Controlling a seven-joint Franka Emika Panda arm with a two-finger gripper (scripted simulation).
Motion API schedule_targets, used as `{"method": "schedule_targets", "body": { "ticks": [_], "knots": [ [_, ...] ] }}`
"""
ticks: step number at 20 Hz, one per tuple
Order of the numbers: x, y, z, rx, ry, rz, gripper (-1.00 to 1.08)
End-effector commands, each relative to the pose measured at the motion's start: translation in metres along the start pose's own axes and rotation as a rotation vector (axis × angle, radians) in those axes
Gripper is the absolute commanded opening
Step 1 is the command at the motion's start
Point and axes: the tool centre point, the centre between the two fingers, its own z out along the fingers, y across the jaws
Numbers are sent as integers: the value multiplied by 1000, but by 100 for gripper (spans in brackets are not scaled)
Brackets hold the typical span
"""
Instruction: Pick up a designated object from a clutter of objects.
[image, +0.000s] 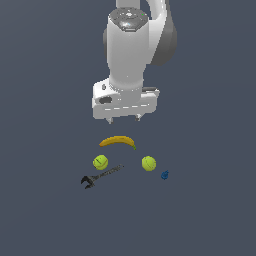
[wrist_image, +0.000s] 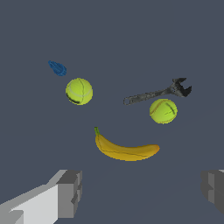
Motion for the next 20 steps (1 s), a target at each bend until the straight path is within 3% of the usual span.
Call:
{"method": "schedule_targets", "body": {
  "ticks": [1, 20],
  "knots": [
    [-1, 4, 11, -5, 0, -57, 100],
    [-17, 24, 97, -22, 2, -552, 100]
  ]
}}
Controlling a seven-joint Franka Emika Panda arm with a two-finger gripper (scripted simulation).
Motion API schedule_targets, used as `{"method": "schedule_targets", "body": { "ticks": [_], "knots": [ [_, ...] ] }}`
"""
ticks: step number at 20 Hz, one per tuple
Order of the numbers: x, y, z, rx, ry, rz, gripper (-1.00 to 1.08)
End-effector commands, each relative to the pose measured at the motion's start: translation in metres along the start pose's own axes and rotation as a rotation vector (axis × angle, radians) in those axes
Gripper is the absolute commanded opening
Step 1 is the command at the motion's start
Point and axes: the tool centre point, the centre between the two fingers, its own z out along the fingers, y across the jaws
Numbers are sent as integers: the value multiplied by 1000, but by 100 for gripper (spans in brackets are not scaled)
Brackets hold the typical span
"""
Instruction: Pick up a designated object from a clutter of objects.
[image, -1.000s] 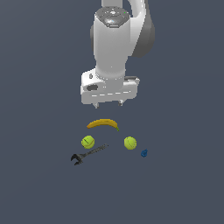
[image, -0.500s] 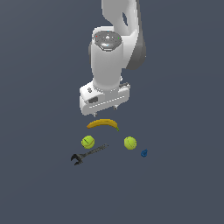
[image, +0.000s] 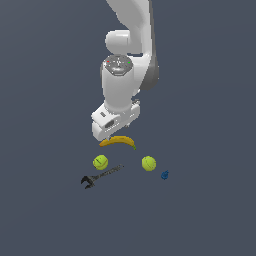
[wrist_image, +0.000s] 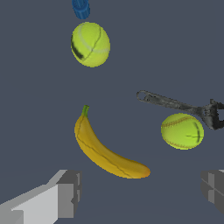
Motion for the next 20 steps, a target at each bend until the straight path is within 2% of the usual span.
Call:
{"method": "schedule_targets", "body": {
  "ticks": [1, 20],
  "knots": [
    [-3, 0, 11, -1, 3, -68, 100],
    [-27, -16, 84, 1, 48, -568, 100]
  ]
}}
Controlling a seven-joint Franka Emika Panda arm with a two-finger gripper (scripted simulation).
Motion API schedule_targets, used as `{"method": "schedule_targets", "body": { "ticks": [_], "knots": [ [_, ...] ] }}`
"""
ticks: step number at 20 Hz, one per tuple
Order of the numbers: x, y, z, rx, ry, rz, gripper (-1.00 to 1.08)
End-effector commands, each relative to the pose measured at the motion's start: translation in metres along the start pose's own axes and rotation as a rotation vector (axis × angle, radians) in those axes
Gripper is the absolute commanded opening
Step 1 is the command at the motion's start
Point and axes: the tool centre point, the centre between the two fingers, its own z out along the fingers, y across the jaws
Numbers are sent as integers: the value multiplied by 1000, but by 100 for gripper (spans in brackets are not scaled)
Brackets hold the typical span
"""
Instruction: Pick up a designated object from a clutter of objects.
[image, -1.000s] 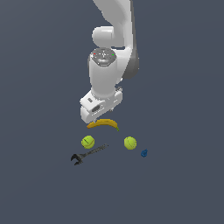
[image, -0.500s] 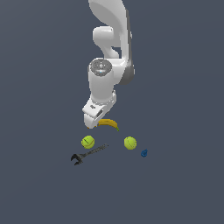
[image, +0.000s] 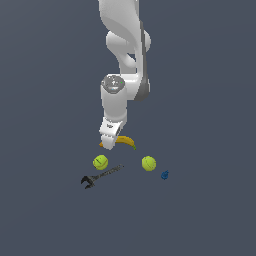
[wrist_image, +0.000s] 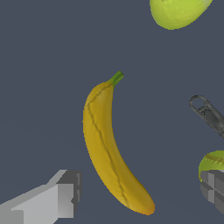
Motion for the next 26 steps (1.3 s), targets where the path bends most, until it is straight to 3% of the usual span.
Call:
{"method": "schedule_targets", "body": {
  "ticks": [1, 12, 26],
  "knots": [
    [-1, -4, 8, -2, 8, -61, 100],
    [-2, -16, 26, -7, 33, -217, 100],
    [-2, -17, 45, -8, 36, -231, 100]
  ]
}}
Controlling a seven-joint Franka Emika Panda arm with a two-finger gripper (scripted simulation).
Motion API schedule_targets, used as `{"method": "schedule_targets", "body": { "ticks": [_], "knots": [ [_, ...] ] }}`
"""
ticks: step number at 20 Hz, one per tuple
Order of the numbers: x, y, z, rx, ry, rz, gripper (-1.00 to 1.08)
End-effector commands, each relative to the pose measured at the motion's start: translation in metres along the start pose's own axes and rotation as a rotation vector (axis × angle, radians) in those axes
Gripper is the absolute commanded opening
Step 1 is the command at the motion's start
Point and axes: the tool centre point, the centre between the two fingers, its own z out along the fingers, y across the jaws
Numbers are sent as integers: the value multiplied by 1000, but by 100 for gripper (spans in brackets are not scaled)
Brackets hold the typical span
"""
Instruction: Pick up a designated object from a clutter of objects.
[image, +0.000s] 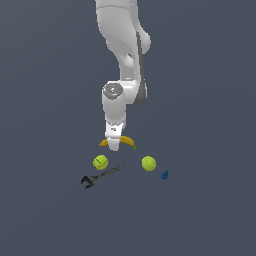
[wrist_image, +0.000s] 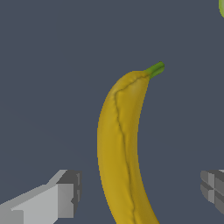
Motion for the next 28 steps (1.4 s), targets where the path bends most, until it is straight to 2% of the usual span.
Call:
{"method": "schedule_targets", "body": {
  "ticks": [1, 12, 13, 28],
  "knots": [
    [0, -1, 10, 1, 0, -1, 100],
    [0, 0, 39, 0, 0, -3, 100],
    [0, 0, 39, 0, 0, -3, -100],
    [-1, 1, 33, 3, 0, -5, -100]
  ]
}}
